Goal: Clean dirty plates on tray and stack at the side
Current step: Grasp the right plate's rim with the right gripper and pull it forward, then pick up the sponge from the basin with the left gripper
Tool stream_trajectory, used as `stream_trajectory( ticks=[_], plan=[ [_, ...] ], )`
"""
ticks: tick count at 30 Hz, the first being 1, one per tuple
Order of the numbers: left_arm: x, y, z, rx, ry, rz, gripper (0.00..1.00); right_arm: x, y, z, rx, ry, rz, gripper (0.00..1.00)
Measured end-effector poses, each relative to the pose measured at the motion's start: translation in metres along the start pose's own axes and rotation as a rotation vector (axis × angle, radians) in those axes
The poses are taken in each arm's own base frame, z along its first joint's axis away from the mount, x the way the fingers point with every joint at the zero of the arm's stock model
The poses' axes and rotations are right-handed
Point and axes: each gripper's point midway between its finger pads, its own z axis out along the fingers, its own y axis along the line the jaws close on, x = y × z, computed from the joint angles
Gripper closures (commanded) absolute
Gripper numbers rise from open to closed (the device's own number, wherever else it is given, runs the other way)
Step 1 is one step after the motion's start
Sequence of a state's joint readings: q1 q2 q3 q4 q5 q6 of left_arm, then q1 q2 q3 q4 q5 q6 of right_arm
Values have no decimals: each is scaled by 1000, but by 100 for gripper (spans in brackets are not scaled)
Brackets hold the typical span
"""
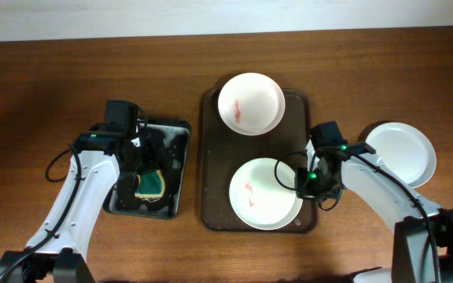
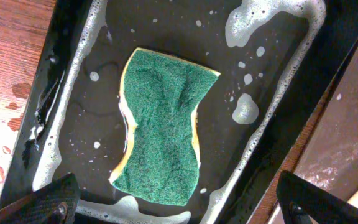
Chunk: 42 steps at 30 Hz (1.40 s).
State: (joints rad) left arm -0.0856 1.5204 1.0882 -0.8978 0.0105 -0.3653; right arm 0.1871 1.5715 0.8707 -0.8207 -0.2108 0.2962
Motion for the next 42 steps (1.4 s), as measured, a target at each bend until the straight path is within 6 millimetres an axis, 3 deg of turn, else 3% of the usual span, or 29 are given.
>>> stream_trajectory(
  ticks=[2,4,7,10,12,15,16,21,22,23,25,27,28,29,34,38,42],
  plan=[
    [0,0,0,0,0,0,1,-12,4,-21,11,-57,-32,67],
    [5,-2,0,13,22,0,0,-25,13,-54,4,-136,-110,67],
    [10,-2,0,18,44,-5,32,-25,23,-101,-6,-236,-203,63],
    [5,17,9,-84,-8,-45,46,-19,28,-130,-27,-331,-240,63],
    [13,22,30,-89,-20,-38,47,-16,29,-136,-37,-348,-245,63],
    [41,20,61,-27,21,-31,75,-14,29,-135,-35,-340,-243,63],
    [49,19,69,-6,23,-26,99,-14,29,-135,-35,-337,-243,63],
    [53,13,77,57,-23,-21,100,-13,28,-135,-34,-332,-241,63],
    [55,14,75,51,-5,-22,92,-12,28,-134,-33,-328,-241,63],
    [59,16,72,33,40,-23,75,-11,27,-134,-32,-322,-240,63],
    [63,17,56,-1,129,-15,56,-9,27,-133,-31,-316,-239,63],
    [32,5,34,21,75,2,53,-9,27,-133,-30,-315,-239,64],
    [12,-2,24,41,19,16,54,-9,27,-133,-30,-316,-238,63],
    [8,-1,22,31,5,22,62,-9,27,-133,-30,-316,-239,63],
    [16,13,34,-45,16,31,58,-9,27,-133,-30,-316,-238,63],
    [34,5,73,-57,62,67,100,-9,27,-133,-30,-316,-239,63],
    [35,5,81,-63,73,73,100,-9,27,-133,-30,-316,-238,64]
  ],
)
